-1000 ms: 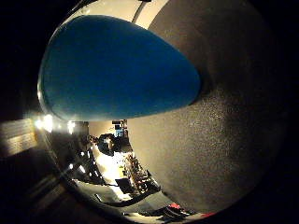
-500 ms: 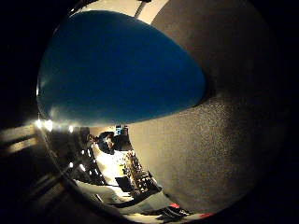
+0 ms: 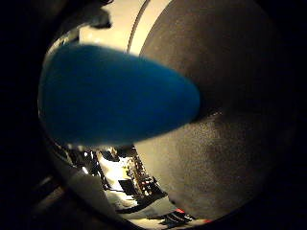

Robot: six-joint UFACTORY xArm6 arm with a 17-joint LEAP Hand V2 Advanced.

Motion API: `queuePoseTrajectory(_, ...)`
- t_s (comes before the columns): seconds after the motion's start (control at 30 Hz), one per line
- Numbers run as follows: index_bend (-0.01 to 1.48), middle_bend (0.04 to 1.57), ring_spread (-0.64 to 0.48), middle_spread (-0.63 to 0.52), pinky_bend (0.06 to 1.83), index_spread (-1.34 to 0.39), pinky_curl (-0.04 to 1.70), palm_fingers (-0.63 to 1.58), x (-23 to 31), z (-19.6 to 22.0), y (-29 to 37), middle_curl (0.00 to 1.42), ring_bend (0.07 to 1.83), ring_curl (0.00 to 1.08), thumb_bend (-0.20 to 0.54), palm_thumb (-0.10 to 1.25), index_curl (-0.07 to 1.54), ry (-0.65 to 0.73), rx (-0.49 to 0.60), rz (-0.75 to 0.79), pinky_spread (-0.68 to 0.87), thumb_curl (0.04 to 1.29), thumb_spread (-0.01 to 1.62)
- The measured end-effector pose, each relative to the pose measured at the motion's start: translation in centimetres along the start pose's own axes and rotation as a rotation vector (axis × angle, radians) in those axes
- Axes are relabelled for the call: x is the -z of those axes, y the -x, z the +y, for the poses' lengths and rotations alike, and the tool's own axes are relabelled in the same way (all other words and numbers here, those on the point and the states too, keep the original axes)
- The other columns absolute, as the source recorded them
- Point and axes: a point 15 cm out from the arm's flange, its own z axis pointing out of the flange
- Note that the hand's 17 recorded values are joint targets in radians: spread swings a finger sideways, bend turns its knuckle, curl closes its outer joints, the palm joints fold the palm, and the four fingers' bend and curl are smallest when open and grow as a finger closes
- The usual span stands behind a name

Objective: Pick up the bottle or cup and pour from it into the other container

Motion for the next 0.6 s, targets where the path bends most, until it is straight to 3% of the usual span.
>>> queuePoseTrajectory(0.3, 0.12, 1.43, -0.20, -0.16, 1.60, -0.26, 0.64, 0.68, 0.1, 0.1, 0.3, 0.71, 1.66, 0.60, -0.022, 0.69, 0.03, -0.001, 0.002, -0.006, -0.26, 0.36, 1.05)
queuePoseTrajectory(0.6, 0.15, 1.53, -0.22, -0.18, 1.65, -0.26, 0.78, 0.57, 0.1, 0.1, 1.1, 0.75, 1.73, 0.67, -0.023, 0.71, 0.14, 0.005, 0.012, -0.013, -0.20, 0.37, 1.05)
